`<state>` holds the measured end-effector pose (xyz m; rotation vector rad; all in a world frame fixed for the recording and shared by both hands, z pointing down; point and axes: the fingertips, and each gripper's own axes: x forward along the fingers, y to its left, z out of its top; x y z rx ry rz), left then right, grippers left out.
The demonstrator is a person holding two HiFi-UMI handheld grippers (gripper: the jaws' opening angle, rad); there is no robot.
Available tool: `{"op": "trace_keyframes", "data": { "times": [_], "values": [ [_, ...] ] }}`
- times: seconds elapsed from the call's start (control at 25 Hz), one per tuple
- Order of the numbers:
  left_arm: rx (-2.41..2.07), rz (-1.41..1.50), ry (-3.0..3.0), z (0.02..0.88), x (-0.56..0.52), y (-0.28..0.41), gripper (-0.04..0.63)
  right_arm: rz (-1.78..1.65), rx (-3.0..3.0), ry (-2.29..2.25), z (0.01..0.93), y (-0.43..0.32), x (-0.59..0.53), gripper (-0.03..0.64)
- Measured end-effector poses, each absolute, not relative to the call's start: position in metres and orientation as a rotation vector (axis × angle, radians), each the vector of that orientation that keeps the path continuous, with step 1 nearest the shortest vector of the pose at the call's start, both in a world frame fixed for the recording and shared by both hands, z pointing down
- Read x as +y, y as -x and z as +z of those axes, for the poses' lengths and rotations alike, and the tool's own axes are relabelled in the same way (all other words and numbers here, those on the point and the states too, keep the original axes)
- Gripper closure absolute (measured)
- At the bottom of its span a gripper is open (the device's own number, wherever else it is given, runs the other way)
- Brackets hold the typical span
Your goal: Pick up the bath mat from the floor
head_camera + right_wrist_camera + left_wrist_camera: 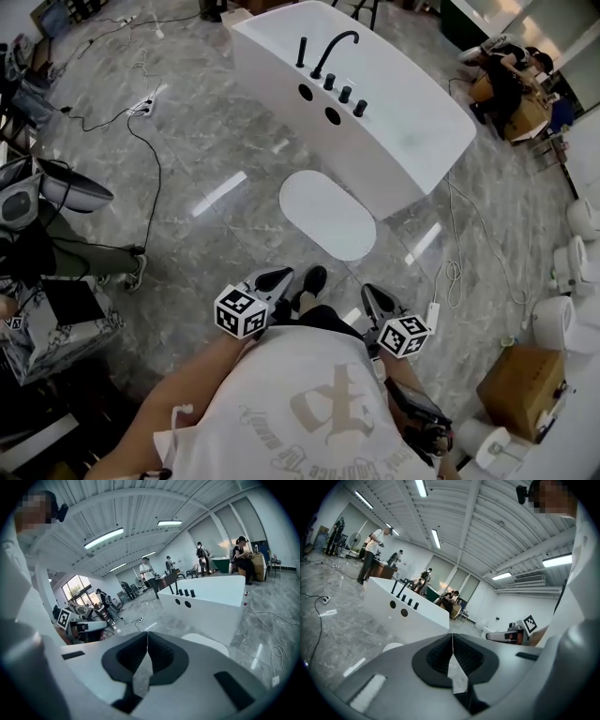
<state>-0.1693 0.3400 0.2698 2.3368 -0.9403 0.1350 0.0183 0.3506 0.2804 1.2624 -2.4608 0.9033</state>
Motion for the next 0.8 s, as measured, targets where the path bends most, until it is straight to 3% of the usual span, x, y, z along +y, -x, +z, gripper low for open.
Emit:
{"op": "trace_keyframes", "data": {
  "times": [0.36, 0.8],
  "values": [
    [-1.098, 0.231, -2.199, 0.292, 0.3, 0.207, 0.588, 0.933, -2.521, -1.129, 0.297, 0.01, 0.272, 0.611],
    [-0.973, 0.363, -2.345, 0.261, 0.177, 0.127, 0.588, 1.004, -2.512, -1.274, 0.304, -0.059, 0.171, 0.611]
  ]
}}
